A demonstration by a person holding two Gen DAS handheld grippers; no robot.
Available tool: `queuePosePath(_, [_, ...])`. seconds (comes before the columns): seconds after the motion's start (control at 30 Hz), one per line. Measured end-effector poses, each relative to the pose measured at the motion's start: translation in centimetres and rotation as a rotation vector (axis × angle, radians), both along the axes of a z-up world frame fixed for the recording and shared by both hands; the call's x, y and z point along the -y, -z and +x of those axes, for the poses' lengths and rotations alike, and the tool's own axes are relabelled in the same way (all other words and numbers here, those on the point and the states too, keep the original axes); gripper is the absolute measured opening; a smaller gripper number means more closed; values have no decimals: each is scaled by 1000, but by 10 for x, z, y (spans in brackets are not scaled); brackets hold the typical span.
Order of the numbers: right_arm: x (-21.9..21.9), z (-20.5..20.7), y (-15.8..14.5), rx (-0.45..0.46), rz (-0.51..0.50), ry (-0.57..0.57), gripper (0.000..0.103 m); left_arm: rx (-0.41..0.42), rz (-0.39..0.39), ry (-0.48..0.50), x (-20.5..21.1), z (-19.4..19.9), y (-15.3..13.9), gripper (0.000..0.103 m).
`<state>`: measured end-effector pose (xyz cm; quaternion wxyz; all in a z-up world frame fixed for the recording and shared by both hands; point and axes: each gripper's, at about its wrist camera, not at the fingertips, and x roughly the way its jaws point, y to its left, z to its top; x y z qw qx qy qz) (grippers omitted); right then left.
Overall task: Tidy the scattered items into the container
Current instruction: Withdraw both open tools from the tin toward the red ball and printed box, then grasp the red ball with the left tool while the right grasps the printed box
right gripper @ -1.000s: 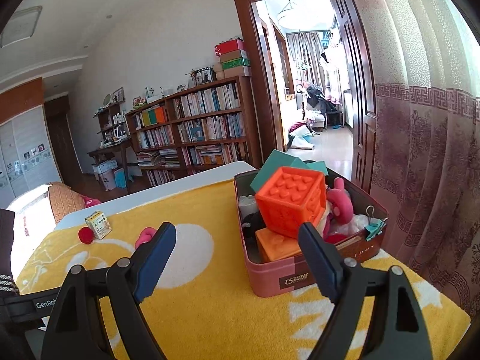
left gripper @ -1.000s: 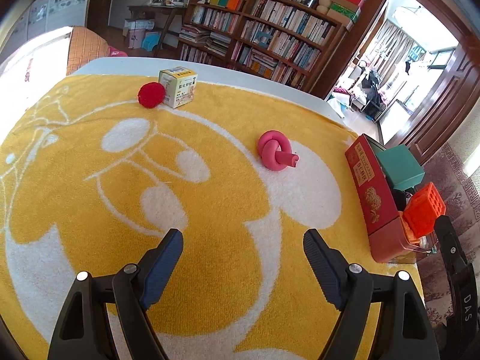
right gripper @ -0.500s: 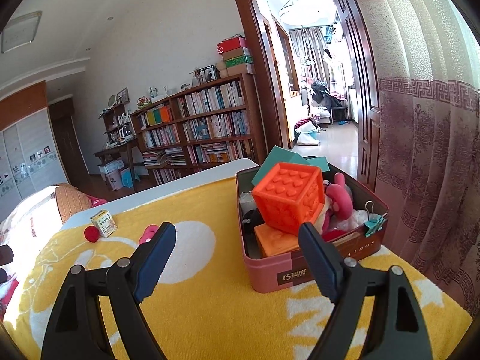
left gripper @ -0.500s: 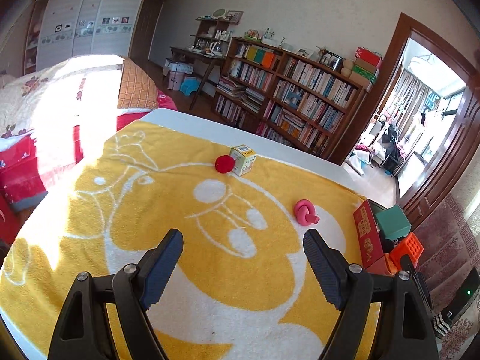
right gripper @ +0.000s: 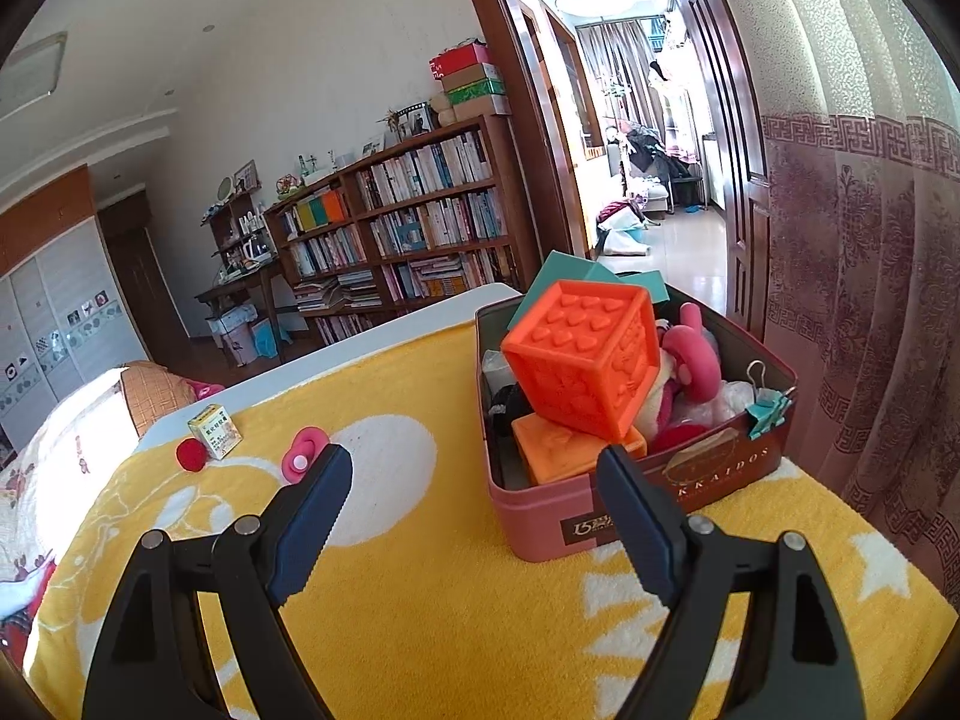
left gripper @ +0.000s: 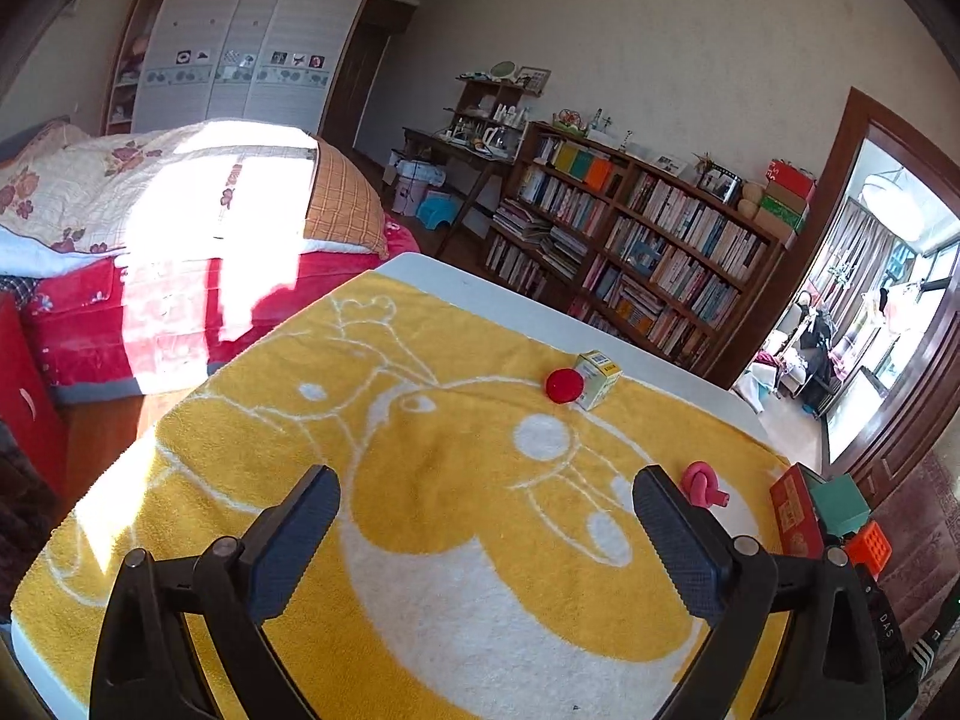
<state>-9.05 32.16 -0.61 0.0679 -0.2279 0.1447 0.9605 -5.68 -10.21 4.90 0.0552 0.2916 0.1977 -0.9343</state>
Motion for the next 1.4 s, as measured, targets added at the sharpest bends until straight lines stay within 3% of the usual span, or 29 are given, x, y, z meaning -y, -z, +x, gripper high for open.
queuePosePath(0.23, [13,3,1,-6,37,-42,87,84,-39,47,2,-42,25,100])
queuePosePath(0.4, [38,1,0,-3,138,-112,87,80,-117,108,-9,-75,26,100])
queuePosePath(0.53, [50,-3,2,19,189,-139,87,90,-122,150,-19,-108,32,100])
queuePosePath(0.8, [38,-15,10,86,123,-122,87,141,-141,212,-42,-181,55,100])
queuePosePath(1.07, [42,-19,12,112,138,-131,87,192,-152,247,-51,-249,80,100])
queuePosePath(1.4, [35,-30,21,181,90,-130,87,247,-89,279,-53,-294,104,96])
